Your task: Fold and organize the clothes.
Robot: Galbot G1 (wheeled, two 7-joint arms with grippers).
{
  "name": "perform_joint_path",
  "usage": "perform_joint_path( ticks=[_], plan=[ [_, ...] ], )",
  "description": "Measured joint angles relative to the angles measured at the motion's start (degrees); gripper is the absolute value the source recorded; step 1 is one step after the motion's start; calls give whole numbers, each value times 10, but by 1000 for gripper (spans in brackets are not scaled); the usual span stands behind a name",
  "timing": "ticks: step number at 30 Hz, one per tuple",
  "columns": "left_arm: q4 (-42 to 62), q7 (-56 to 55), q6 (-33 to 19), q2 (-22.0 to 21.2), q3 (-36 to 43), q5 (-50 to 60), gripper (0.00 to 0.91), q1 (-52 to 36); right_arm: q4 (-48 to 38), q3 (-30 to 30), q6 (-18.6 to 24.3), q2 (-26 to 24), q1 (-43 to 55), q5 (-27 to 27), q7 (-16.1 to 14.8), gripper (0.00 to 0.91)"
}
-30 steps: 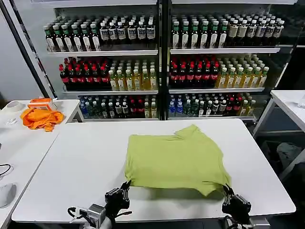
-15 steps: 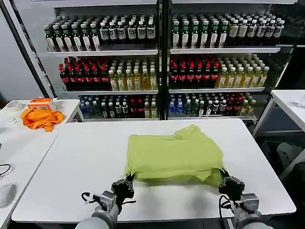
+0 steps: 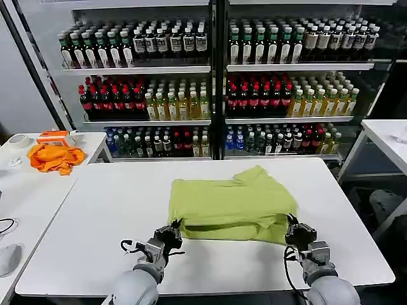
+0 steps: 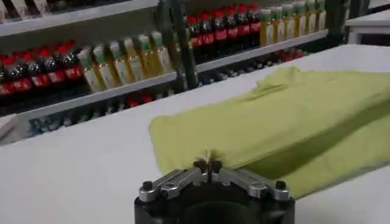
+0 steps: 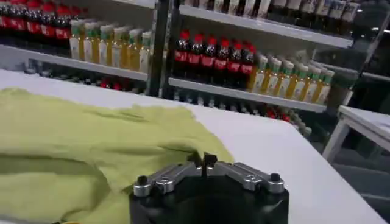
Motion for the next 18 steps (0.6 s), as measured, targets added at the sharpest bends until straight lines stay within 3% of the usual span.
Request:
perform_joint_path(
  ticks=[18],
  plan=[
    [10,-12,-4,-24,-17,-2,907,28,16,54,-4,26,-59,30,10,907]
  ],
)
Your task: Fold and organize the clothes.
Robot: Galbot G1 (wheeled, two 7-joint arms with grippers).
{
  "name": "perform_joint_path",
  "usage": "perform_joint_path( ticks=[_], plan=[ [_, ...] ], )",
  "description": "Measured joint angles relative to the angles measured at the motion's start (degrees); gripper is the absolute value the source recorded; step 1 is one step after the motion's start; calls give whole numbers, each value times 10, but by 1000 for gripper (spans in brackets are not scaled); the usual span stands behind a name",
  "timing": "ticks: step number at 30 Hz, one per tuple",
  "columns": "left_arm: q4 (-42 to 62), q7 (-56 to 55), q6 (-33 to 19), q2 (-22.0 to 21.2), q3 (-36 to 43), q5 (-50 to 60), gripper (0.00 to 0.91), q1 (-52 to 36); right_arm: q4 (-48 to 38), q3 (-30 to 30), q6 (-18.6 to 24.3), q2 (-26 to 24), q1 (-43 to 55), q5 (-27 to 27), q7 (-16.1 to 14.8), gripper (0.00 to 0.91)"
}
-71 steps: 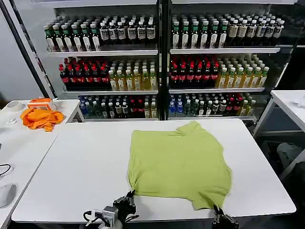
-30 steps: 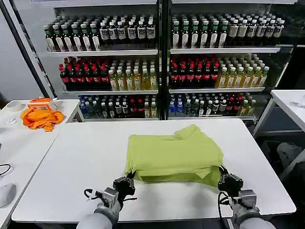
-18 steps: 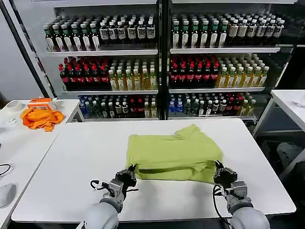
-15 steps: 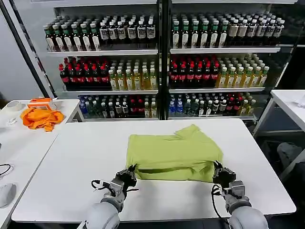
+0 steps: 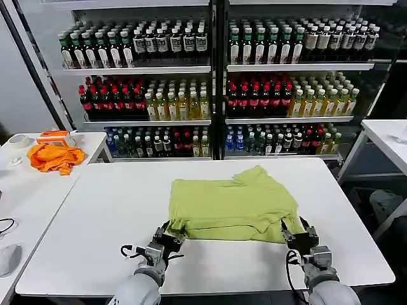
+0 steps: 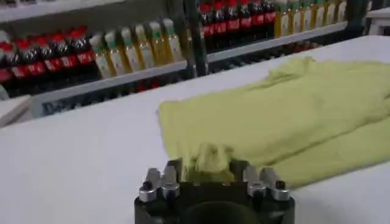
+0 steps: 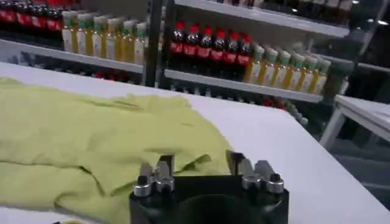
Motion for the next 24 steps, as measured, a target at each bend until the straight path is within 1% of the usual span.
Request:
perform_joint_path(
  ticks=[1,2,3,4,5,6,7,8,10,12,14,24],
  plan=[
    [2,-1,0,-1,0,-2,907,0,0,1,-3,1,-2,4,1,907],
    [3,-2,1,-2,0,-3,675,0,-1,3,-5,2,-3,9,3,907],
    [5,-3,2,-3,0,-5,544,0,-2,4,-6,2,-5,13,4,907],
    [7,-3,2,-4,0,-7,353,-1,-3,4,-8,4,-5,17,5,645],
    [10,-3,2,-5,0,-8,272,-2,-5,5,-9,5,-6,21,6,403],
    [12,-3,2,-5,0,-9,131,-2,-7,5,-9,5,-6,26,8,40],
    [14,-3,2,-6,0,-10,101,-3,-9,5,-10,5,-6,29,8,0],
    [16,-3,2,-6,0,-12,60,-4,-10,5,-10,6,-7,32,9,0],
    [20,-3,1,-7,0,-13,30,-5,-12,4,-11,6,-7,37,11,0],
    [23,-4,1,-7,0,-16,20,-5,-16,4,-12,7,-7,41,11,0],
    [24,-4,1,-6,0,-18,30,-5,-18,3,-13,7,-6,44,12,0],
    [17,-2,-4,-2,-4,-25,20,9,-20,1,-16,3,-13,59,10,0]
  ],
)
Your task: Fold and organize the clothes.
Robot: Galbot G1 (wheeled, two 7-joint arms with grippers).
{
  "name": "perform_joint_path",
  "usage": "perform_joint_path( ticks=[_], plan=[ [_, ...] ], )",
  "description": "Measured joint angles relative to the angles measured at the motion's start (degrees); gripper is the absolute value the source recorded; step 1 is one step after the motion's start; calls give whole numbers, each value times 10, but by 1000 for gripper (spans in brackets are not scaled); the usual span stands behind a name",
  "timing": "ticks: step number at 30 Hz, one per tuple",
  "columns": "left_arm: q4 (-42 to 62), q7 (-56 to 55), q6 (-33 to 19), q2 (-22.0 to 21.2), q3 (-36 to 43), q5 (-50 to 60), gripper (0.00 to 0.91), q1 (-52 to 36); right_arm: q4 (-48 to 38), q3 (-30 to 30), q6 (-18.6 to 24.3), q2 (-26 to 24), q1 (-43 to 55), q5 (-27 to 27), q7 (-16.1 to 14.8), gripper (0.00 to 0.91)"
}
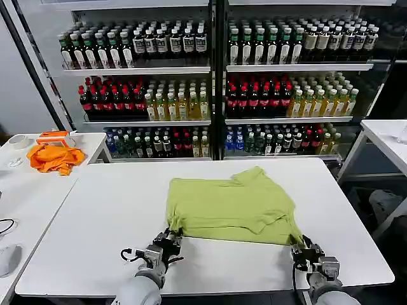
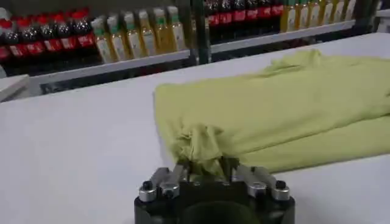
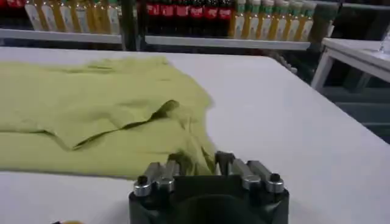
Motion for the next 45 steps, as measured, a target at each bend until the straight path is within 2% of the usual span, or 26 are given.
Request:
perform_joint_path(
  ticks=[11,20,21,22,23,24,25,37,45],
  plan=[
    [-35,2,-4,6,-1,2,20,39,25,12,-7,-11,-28,9,0,0],
    [-91,3,-4,18,-12,9,20,100,86,44,-10,-21,-97,6,-3,0],
    [-98,3,-5,20,-14,11,30,109,93,46,-12,-21,-106,4,-4,484],
    [-107,4,-6,22,-16,14,50,119,99,48,-13,-21,-115,1,-4,907],
    [-114,4,-7,23,-17,17,423,128,107,50,-13,-20,-124,-2,-4,907],
    [-122,5,-7,24,-18,20,715,137,113,52,-14,-20,-131,-4,-3,907],
    [-130,7,-6,25,-20,23,907,145,119,54,-14,-20,-137,-7,-3,907],
    [-210,13,16,45,-60,50,907,230,180,89,-16,-37,-161,-1,4,907],
    [-235,4,21,81,-128,15,907,228,161,76,-33,-61,-92,44,18,907]
  ],
)
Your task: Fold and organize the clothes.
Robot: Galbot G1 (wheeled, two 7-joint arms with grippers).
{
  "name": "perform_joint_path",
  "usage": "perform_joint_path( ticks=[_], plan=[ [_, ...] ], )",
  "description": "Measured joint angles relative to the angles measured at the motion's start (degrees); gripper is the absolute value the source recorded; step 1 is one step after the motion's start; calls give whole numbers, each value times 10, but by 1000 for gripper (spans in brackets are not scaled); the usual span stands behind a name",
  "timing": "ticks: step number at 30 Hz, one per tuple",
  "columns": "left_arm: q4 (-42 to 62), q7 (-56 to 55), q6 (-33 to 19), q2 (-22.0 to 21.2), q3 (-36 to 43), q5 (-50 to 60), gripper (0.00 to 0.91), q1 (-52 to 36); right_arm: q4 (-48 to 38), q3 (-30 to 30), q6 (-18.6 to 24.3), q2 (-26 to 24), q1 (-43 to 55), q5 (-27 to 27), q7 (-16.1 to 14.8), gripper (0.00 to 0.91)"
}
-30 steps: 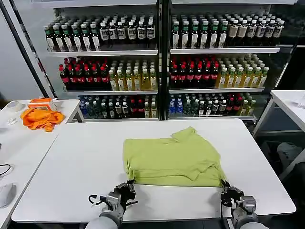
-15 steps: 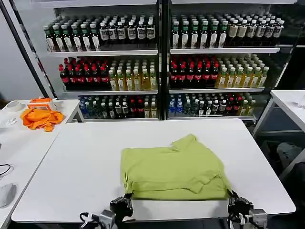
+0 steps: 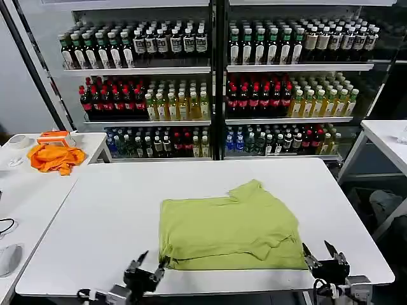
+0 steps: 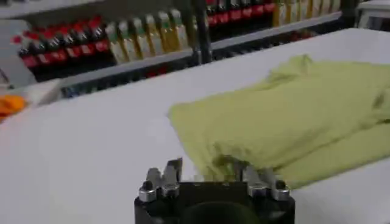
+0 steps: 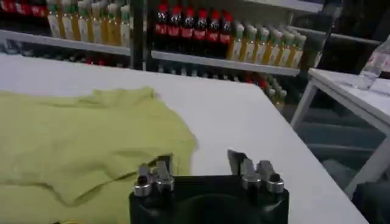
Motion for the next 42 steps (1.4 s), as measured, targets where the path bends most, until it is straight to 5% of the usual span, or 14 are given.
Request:
perform_joint_path(
  ticks=[14,34,35,37,38,39,40,42],
  plan=[
    [134,-36,6,27,30,-142,907,-211,-181,-139,-19,-2,274,89,34,907],
    [343,-61,7,-22,173,-219,907,-437,-465,-300,-24,53,547,150,43,907],
    [351,-61,7,-24,177,-221,544,-442,-476,-304,-24,56,553,150,43,907],
    [363,-61,7,-26,184,-225,81,-448,-496,-312,-24,63,565,153,43,907],
    [368,-61,7,-27,187,-227,50,-451,-505,-316,-24,66,570,153,42,595],
    [372,-61,7,-28,188,-229,20,-453,-514,-319,-24,69,574,154,42,171],
    [376,-60,7,-29,190,-231,20,-454,-521,-322,-24,71,579,155,41,50],
    [381,-59,7,-29,192,-234,20,-457,-537,-326,-24,77,587,157,40,0]
  ],
)
